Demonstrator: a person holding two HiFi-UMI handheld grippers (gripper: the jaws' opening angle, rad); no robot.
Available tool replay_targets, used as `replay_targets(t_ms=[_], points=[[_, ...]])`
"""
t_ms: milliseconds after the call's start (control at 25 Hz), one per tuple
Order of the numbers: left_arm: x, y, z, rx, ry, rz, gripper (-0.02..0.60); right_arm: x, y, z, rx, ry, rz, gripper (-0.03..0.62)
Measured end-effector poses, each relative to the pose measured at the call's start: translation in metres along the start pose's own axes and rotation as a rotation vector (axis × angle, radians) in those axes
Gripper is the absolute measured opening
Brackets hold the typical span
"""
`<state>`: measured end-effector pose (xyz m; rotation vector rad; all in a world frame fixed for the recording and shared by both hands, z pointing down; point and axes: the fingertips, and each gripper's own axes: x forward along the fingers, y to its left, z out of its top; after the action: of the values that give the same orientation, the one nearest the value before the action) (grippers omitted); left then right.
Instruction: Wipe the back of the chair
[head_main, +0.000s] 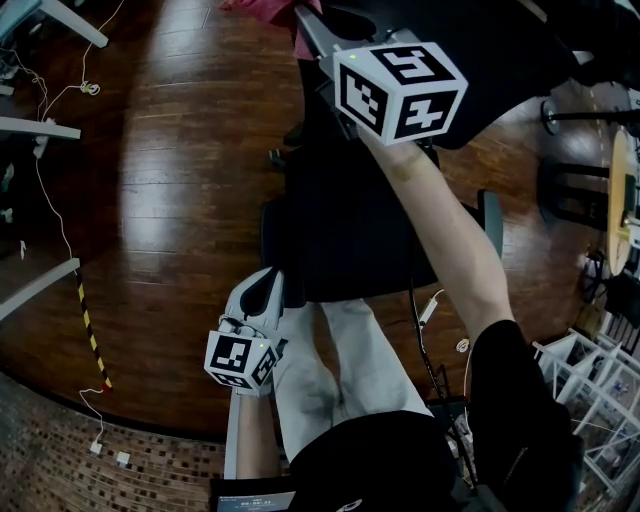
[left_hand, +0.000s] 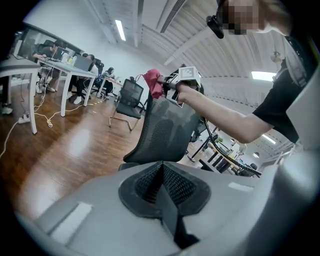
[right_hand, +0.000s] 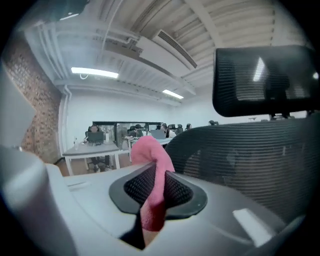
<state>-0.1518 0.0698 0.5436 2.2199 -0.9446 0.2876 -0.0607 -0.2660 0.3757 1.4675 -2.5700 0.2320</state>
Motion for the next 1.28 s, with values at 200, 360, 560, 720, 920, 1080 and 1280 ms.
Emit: replay_targets(t_ms=[200,360,560,720,920,1080,1280], points=[[0.001,-0.001,-0.004,0.006,0.011,-0.003,-0.006,-0.013,-0.042,0.007,0.221,-0.044,-0.030,0.048],[0.014,-0.017,-0.004,0.025,0.024,-0.031,-0.006,-0.039,-0.092,0.009,0.301,-0.077,-0.111,0.048],[0.039,-0.044,-0.003,0.063,0.050,-0.079,-0.006,-0.082,-0.157,0.004,0.309,-0.092,-0.226,0.048],[0.056,-0.063,-0.004,0.082,0.070,-0.102,-0.006,-0.118,-0.204,-0.004,0.303,-0.085,-0.298,0.048],[0.080,-0.095,-0.001,0.114,0.085,-0.137,-0.006,-0.164,-0.258,-0.013,0.272,-0.066,-0.381,0.048],[0.097,-0.117,-0.004,0.131,0.098,-0.158,-0.006,-0.198,-0.294,-0.019,0.254,-0.054,-0.435,0.048],[0.112,-0.141,-0.007,0.143,0.107,-0.181,-0.006,-0.242,-0.336,-0.023,0.255,-0.048,-0.512,0.048]])
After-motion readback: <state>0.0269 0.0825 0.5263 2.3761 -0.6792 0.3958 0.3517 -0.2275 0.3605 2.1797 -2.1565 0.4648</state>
